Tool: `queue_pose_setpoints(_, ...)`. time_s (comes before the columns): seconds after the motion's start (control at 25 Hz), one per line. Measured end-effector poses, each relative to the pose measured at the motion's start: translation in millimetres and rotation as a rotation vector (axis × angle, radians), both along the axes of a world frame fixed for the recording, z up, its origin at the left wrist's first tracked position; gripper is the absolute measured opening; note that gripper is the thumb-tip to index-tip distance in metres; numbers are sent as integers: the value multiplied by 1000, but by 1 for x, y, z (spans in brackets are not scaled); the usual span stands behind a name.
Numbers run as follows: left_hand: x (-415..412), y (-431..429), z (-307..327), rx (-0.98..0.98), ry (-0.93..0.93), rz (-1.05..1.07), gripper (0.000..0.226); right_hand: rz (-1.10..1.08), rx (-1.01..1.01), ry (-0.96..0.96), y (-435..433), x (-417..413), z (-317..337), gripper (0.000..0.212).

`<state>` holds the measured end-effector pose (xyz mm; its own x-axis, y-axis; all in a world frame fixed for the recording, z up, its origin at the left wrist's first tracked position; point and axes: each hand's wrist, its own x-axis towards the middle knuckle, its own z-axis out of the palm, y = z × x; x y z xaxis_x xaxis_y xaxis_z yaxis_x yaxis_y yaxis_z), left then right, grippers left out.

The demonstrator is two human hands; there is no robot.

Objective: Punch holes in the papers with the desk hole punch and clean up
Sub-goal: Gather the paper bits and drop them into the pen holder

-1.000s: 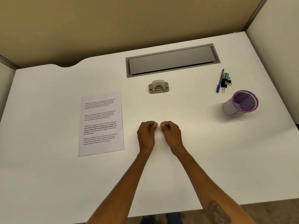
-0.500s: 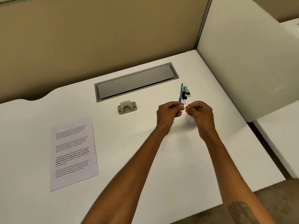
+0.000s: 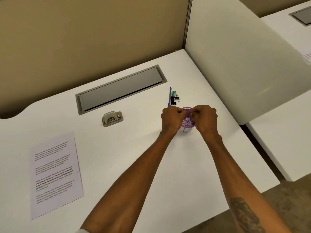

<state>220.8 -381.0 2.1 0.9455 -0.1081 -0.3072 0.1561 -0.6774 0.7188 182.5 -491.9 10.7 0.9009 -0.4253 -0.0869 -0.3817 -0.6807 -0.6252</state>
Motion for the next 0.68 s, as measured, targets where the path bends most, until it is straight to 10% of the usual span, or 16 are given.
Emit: queue_pose_setpoints(0.68, -15, 21, 4, -206, -80, 66, 19, -2, 57, -147, 24, -9, -8, 19)
